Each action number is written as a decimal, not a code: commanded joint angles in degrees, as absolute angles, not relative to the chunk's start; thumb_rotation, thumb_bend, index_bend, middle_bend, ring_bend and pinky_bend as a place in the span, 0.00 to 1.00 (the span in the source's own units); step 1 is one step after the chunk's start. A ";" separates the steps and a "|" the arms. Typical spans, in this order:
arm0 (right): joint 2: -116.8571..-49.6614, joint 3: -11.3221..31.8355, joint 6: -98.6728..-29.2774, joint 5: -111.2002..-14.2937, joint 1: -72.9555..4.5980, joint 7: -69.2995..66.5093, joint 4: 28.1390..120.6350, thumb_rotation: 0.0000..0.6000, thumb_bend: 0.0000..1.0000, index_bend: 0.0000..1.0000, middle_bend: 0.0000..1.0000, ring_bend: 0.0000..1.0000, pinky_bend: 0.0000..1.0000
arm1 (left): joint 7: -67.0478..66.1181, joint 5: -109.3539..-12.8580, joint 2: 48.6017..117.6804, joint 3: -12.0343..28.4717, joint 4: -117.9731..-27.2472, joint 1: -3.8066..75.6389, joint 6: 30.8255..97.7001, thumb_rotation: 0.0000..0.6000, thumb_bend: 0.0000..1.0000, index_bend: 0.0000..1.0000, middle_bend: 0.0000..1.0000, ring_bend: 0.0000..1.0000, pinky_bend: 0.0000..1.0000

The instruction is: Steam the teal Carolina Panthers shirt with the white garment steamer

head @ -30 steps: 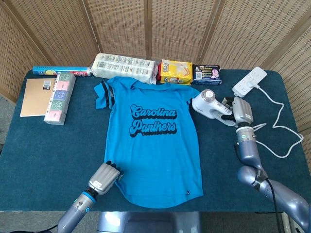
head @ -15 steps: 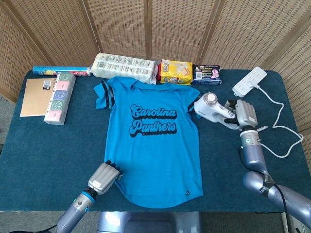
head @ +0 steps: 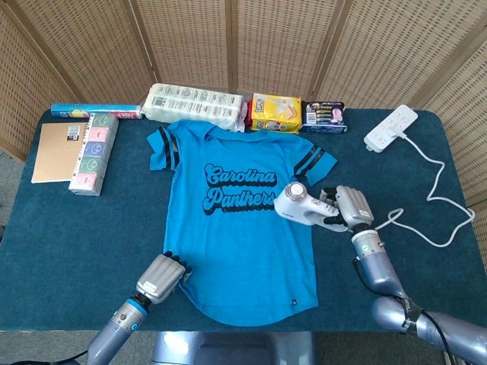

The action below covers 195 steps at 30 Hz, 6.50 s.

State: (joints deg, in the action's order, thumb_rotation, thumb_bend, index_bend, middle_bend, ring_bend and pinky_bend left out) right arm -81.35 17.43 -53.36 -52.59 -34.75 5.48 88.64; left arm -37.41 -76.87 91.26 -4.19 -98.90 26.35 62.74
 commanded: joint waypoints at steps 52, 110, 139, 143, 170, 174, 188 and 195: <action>-94.58 7.53 -61.87 -68.10 -35.22 12.51 82.39 1.00 0.37 0.69 0.75 0.83 0.84 | -36.07 -78.23 92.29 -4.33 -97.69 26.18 62.90 1.00 0.49 0.63 0.62 0.48 0.37; -98.45 9.11 -58.77 -67.53 -36.88 20.31 83.68 1.00 0.37 0.68 0.74 0.83 0.84 | -35.69 -79.04 92.21 -4.29 -97.51 25.56 63.17 1.00 0.49 0.63 0.62 0.48 0.37; -97.97 7.56 -59.15 -67.29 -37.35 24.30 84.16 1.00 0.37 0.68 0.74 0.83 0.84 | -35.43 -79.49 92.93 -4.22 -96.88 25.54 63.05 1.00 0.49 0.63 0.62 0.48 0.37; -96.18 6.76 -59.40 -67.97 -36.86 24.81 84.51 1.00 0.37 0.68 0.74 0.83 0.84 | -35.62 -79.47 93.04 -4.16 -96.91 25.55 63.08 1.00 0.49 0.63 0.62 0.48 0.37; -95.85 7.27 -56.27 -67.42 -39.43 27.04 86.12 1.00 0.37 0.68 0.74 0.83 0.84 | -34.78 -79.66 93.30 -3.93 -96.34 25.58 63.08 1.00 0.49 0.63 0.62 0.48 0.37; -95.44 6.57 -56.80 -67.59 -38.89 26.95 86.85 1.00 0.37 0.68 0.74 0.83 0.84 | -34.76 -79.87 93.28 -3.93 -96.41 25.64 63.07 1.00 0.49 0.63 0.62 0.48 0.37; -92.06 3.11 -58.99 -68.89 -35.97 27.28 92.27 1.00 0.37 0.68 0.74 0.84 0.84 | -34.96 -80.19 93.05 -4.17 -96.78 25.49 63.30 1.00 0.49 0.63 0.62 0.48 0.37; -92.37 3.17 -59.46 -69.39 -35.49 26.51 91.46 1.00 0.37 0.68 0.74 0.84 0.84 | -35.18 -80.35 93.13 -4.18 -97.00 25.43 63.44 1.00 0.49 0.63 0.62 0.48 0.37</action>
State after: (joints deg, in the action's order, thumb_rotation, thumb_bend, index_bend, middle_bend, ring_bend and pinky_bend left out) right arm -92.24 3.04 -59.45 -69.35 -35.48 26.64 91.68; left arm -35.17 -80.34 93.12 -4.18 -96.99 25.44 63.43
